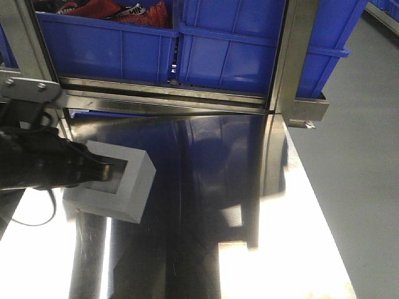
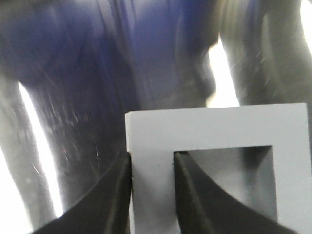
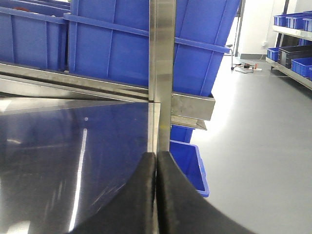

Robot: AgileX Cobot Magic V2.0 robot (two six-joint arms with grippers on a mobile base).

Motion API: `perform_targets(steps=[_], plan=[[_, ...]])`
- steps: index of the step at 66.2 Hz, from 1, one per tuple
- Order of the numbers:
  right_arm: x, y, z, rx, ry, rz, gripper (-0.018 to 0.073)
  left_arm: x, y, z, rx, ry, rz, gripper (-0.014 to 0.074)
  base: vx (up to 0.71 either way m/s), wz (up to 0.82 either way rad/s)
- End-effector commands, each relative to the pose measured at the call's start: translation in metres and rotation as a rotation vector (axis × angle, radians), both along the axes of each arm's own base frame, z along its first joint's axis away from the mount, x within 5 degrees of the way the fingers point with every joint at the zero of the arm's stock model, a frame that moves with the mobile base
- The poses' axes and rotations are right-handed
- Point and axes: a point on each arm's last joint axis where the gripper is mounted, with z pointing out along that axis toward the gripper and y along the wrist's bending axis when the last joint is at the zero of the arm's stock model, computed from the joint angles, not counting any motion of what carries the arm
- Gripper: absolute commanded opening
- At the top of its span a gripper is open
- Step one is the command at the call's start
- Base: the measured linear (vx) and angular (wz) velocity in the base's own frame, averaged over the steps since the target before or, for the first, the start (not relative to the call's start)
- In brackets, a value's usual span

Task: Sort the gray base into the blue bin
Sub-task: 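Close the left gripper on the block wall and lift it up, then hold the gray block raised in the left gripper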

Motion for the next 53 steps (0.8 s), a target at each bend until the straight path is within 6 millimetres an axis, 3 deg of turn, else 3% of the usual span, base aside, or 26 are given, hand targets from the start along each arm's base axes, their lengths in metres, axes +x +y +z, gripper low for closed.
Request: perform_targets(steps=[1, 17, 31, 53], plan=[[0.0, 0.0, 0.003, -0.012, -0.077, -0.004, -0.0009, -0.016, 0.006, 0.031, -0.077, -0.195, -0.013, -0.0006, 0.0, 0.0], [0.0, 0.0, 0.003, -0.012, -0.077, -0.004, -0.0009, -0.066, 0.031, 0.031, -0.145, -0.445, -0.033, -0.0006, 0.0, 0.0], [0.0, 0.0, 0.003, -0.012, -0.077, -0.004, -0.0009, -0.112, 0.053, 0.008, -0.194, -0.563, -0.039, -0.0006, 0.0, 0.0], [0.0, 0.0, 0.003, -0.012, -0.077, -0.004, -0.0009, -0.155, 0.073, -0.024, -0.238, -0.684, -0.041, -0.0006, 0.0, 0.0]])
